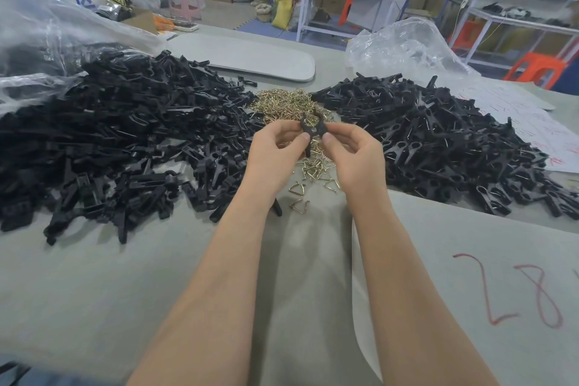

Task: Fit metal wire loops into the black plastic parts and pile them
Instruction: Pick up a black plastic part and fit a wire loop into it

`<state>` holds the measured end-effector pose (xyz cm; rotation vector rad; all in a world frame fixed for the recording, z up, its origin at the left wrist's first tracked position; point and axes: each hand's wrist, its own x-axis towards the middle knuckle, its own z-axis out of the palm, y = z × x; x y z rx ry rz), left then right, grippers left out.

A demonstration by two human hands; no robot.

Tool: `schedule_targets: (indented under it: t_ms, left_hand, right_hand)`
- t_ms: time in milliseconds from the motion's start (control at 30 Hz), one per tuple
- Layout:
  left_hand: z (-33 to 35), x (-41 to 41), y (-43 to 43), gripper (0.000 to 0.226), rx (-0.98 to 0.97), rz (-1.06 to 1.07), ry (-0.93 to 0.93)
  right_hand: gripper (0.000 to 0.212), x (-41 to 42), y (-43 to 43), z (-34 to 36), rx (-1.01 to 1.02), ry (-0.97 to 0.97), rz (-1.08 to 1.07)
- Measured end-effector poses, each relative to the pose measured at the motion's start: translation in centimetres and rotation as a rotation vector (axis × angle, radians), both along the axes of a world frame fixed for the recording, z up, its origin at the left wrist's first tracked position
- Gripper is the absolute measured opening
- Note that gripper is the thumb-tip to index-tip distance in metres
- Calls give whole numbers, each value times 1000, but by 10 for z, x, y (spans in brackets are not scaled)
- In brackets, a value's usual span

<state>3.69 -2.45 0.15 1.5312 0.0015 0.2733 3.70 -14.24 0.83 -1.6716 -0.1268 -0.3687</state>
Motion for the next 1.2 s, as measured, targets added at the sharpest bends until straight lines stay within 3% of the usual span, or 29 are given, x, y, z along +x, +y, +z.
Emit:
schedule_targets:
  t_ms: [600,833,933,1067,1133,1200]
  left_hand:
    - [-3,1,1,15,-95,-68,-27]
    - [0,-2,3,7,-313,-177,41]
    - [0,-1,6,18,-310,-210,94]
    - [2,-2,6,7,-342,-226,118]
    - [4,-2,7,1,-519,-132,111]
    - [7,0,13,7,-796,-67,135]
  right_hand:
    - [14,0,0,1,-4,43,17]
    - [16,-1,-4,4,255,175,181]
    - [19,-3,-5,7,364,256,309]
    - [9,-1,-3,8,440,327,258]
    - [18,1,-4,2,187,279,86]
    - [34,4,-6,-8,-390,179,-69]
